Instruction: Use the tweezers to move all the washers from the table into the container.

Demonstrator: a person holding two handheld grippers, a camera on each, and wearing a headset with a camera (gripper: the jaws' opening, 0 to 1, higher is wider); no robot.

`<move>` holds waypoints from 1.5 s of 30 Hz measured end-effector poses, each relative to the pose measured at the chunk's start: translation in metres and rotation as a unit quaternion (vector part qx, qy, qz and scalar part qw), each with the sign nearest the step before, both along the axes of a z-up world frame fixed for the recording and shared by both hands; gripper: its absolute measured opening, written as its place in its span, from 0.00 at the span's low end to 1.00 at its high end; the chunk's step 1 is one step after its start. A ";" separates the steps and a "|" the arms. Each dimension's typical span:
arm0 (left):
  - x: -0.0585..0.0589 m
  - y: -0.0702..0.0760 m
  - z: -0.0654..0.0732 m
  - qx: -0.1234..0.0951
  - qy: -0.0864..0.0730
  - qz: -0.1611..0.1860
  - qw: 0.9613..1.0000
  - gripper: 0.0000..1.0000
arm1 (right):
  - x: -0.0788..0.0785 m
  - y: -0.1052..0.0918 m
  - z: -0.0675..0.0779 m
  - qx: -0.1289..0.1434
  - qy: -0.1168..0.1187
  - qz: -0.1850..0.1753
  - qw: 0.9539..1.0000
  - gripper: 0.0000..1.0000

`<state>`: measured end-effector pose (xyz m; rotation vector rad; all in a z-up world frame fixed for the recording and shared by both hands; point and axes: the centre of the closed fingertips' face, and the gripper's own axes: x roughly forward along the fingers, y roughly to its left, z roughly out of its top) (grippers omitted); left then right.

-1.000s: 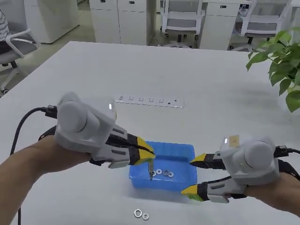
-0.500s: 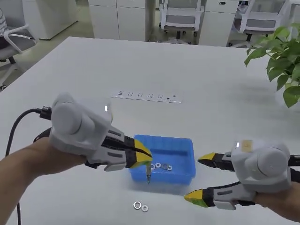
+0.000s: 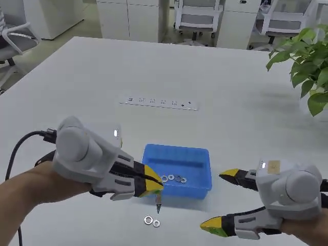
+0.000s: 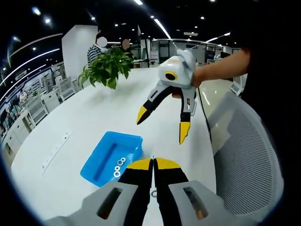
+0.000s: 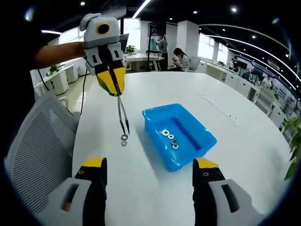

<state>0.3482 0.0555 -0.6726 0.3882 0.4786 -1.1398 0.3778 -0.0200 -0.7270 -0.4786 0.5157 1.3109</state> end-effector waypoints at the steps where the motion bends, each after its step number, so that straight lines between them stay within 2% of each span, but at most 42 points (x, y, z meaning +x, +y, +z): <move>1: -0.001 0.000 -0.002 0.000 0.002 0.000 1.000 0.05 | -0.002 0.000 0.000 0.001 0.000 0.000 1.000 0.77; 10: -0.011 -0.002 -0.013 0.005 0.016 -0.003 1.000 0.05 | -0.011 0.000 -0.007 -0.001 0.008 0.004 1.000 0.81; 19: -0.015 -0.007 -0.019 0.007 0.024 -0.009 1.000 0.05 | -0.014 0.000 -0.012 -0.006 0.013 0.006 1.000 0.81; 40: -0.016 -0.010 -0.027 0.023 0.022 -0.017 0.999 0.05 | -0.023 0.002 -0.017 -0.012 0.019 0.018 1.000 0.81; 45: -0.015 -0.009 -0.027 0.018 0.020 -0.015 1.000 0.05 | -0.024 0.004 -0.017 -0.013 0.019 0.022 0.999 0.80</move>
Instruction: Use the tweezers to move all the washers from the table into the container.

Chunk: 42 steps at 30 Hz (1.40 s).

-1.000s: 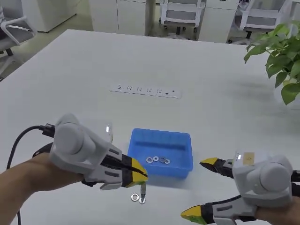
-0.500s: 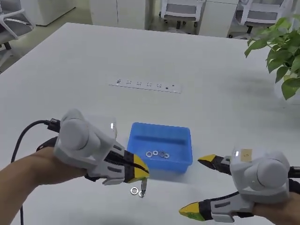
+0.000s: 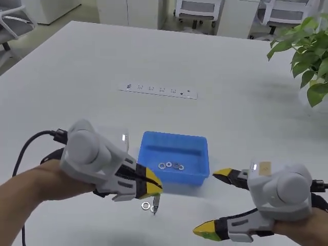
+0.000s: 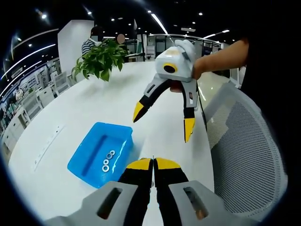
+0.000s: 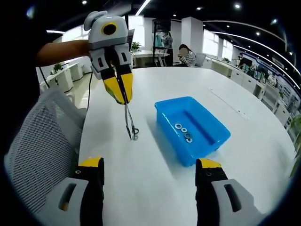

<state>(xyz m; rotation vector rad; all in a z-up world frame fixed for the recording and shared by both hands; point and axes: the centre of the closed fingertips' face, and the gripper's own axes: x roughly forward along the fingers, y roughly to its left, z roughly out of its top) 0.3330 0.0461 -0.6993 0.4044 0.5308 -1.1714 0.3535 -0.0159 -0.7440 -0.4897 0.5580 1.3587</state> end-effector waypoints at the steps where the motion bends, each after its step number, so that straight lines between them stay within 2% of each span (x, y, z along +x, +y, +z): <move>1: 0.000 0.000 0.000 0.001 -0.001 -0.001 1.000 0.05 | 0.000 0.001 0.000 0.000 0.000 0.002 1.000 0.80; 17: 0.001 0.002 0.000 0.006 -0.003 -0.003 1.000 0.05 | -0.003 0.012 0.001 0.001 -0.002 0.024 1.000 0.78; 23: 0.003 0.003 -0.001 0.003 -0.002 -0.006 1.000 0.05 | -0.007 0.019 0.000 0.005 -0.004 0.048 0.999 0.74; 29: 0.001 0.004 -0.001 0.005 0.001 -0.013 1.000 0.05 | -0.009 0.030 0.000 0.006 -0.005 0.080 0.997 0.67; 36: 0.001 0.005 -0.002 0.006 0.005 -0.017 1.000 0.05 | -0.012 0.047 0.003 0.016 -0.001 0.122 0.992 0.54; 42: 0.001 0.003 -0.003 0.004 0.009 -0.023 1.000 0.05 | -0.016 0.056 0.000 0.007 0.002 0.155 0.988 0.46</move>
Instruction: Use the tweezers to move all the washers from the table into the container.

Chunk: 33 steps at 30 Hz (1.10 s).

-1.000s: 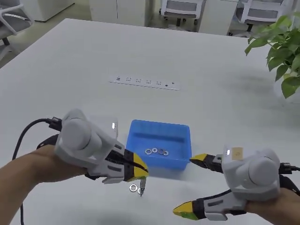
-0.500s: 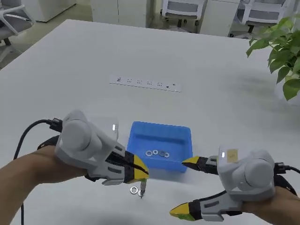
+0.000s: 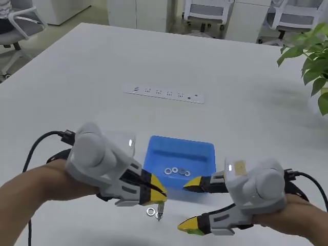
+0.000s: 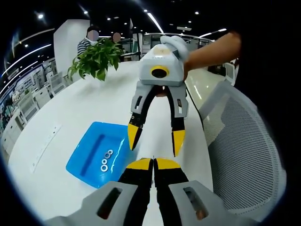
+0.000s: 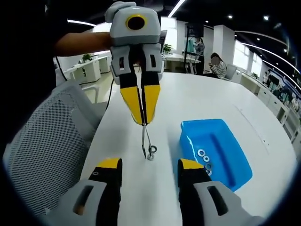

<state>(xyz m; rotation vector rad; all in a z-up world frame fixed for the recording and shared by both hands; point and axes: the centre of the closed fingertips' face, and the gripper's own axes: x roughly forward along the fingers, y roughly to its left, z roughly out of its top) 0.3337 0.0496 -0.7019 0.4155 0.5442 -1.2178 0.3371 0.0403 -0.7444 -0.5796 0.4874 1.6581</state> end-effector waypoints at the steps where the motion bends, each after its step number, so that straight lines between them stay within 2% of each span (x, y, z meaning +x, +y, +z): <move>1: 0.000 0.000 0.000 0.001 0.000 -0.001 1.000 0.05 | -0.001 0.001 -0.001 -0.003 -0.002 0.009 1.000 0.45; 5: 0.001 0.001 0.000 0.002 0.000 -0.002 1.000 0.05 | -0.006 0.007 -0.009 -0.020 -0.013 0.041 0.999 0.40; 16: 0.000 0.001 -0.001 0.004 -0.001 -0.004 1.000 0.05 | -0.013 0.027 -0.019 -0.035 -0.026 0.090 0.995 0.27; 19: 0.000 0.001 -0.001 0.005 -0.001 -0.004 1.000 0.05 | -0.014 0.031 -0.021 -0.038 -0.037 0.102 0.993 0.22; 24: -0.001 0.000 0.000 0.004 -0.002 -0.004 1.000 0.05 | -0.015 0.035 -0.025 -0.045 -0.034 0.109 0.992 0.14; 33: -0.001 0.000 0.000 0.004 0.000 -0.005 1.000 0.05 | -0.014 0.037 -0.026 -0.052 -0.043 0.115 0.991 0.10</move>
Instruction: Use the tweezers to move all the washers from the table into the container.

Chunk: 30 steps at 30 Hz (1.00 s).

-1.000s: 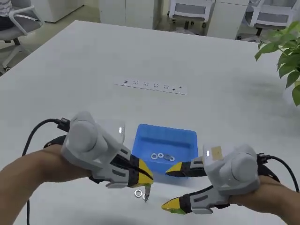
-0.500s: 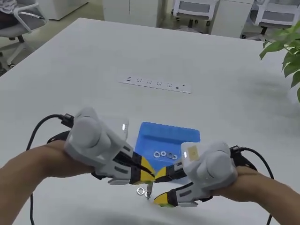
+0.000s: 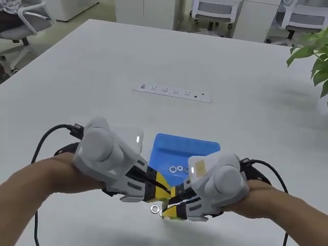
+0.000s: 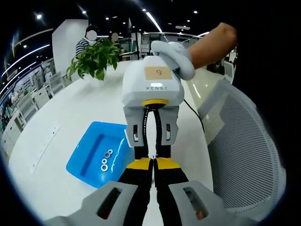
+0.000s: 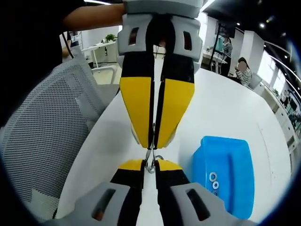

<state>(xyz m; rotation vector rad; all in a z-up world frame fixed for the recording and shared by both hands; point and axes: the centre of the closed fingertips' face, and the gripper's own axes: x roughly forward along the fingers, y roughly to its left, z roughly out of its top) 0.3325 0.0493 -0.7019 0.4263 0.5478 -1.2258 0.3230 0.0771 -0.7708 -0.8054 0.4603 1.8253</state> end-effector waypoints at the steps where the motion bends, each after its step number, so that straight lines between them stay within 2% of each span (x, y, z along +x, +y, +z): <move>1: 0.000 0.000 0.000 0.000 0.000 0.000 1.000 0.05 | 0.000 0.000 0.000 0.000 -0.002 0.001 1.000 0.10; 11: -0.001 0.000 0.000 0.002 -0.001 -0.001 1.000 0.05 | 0.000 0.000 -0.001 -0.006 0.006 -0.014 1.000 0.08; 24: 0.000 0.001 0.000 0.004 -0.003 0.002 1.000 0.06 | 0.000 0.000 0.000 -0.008 0.004 -0.014 1.000 0.08; 30: 0.001 0.002 0.006 -0.012 0.000 0.016 1.000 0.09 | 0.000 -0.001 0.003 -0.007 0.001 -0.012 1.000 0.08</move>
